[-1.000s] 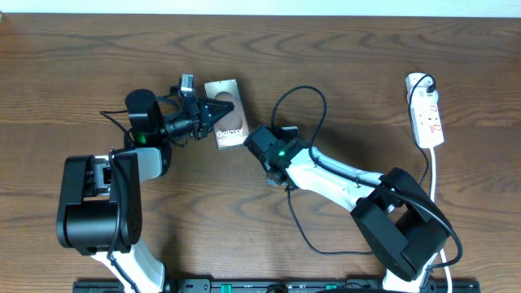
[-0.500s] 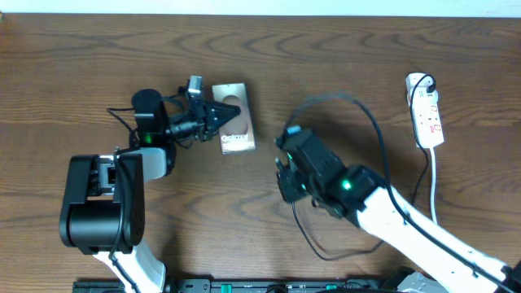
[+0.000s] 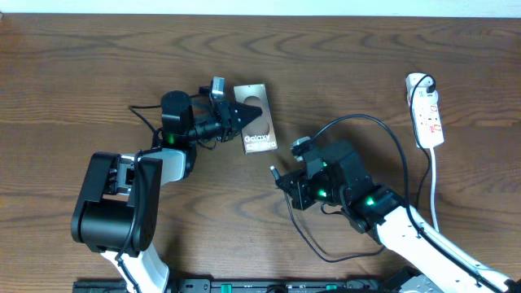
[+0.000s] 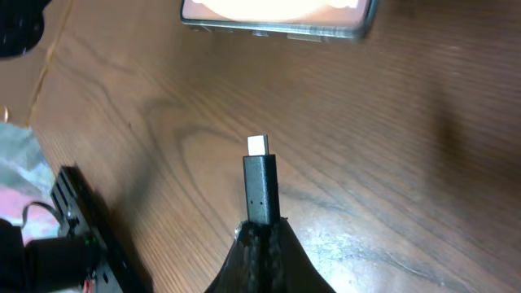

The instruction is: Plug charger to phone and switch on socket

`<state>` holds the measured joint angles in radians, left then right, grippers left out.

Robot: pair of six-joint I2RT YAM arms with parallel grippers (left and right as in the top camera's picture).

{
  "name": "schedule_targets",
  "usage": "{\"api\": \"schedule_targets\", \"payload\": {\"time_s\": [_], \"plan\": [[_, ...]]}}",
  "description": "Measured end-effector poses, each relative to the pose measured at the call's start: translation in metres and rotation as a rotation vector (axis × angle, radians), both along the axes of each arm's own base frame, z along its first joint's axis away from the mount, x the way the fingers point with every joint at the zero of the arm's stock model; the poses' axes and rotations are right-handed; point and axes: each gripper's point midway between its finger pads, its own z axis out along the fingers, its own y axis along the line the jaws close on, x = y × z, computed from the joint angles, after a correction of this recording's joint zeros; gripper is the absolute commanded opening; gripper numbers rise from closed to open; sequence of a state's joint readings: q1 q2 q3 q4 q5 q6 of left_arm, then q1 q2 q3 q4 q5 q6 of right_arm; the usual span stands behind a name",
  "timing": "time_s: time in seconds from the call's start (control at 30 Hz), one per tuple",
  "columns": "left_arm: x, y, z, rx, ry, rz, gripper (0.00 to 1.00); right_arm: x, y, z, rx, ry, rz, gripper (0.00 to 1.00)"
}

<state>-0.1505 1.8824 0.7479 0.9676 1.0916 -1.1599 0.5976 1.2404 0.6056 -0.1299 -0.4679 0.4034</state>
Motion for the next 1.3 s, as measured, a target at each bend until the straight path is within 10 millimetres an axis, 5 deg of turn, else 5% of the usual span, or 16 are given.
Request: {"api": "schedule_targets", "payload": {"time_s": [0.27,0.4,0.5,0.7,0.9,1.3], "plan": [[0.018,-0.019,-0.007,0.041,0.022,0.167,0.07,0.021,-0.004,0.016,0.159,-0.034,-0.054,0.01],[0.03,-0.014,0.02,-0.022,-0.079,0.222,0.07,0.035,-0.007,0.016,0.258,-0.012,-0.026,0.01],[0.033,-0.008,0.02,-0.034,-0.057,0.239,0.07,0.037,-0.005,0.007,0.297,0.035,0.003,0.01],[0.033,-0.008,0.017,-0.033,-0.037,0.237,0.07,0.035,-0.001,0.003,0.327,0.054,0.042,0.01],[0.03,-0.009,0.016,-0.033,-0.027,0.222,0.07,0.054,-0.022,0.005,0.336,0.035,-0.031,0.01],[0.028,-0.01,0.009,-0.023,0.008,0.211,0.07,0.055,-0.015,0.004,0.324,0.012,-0.027,0.01]]}}
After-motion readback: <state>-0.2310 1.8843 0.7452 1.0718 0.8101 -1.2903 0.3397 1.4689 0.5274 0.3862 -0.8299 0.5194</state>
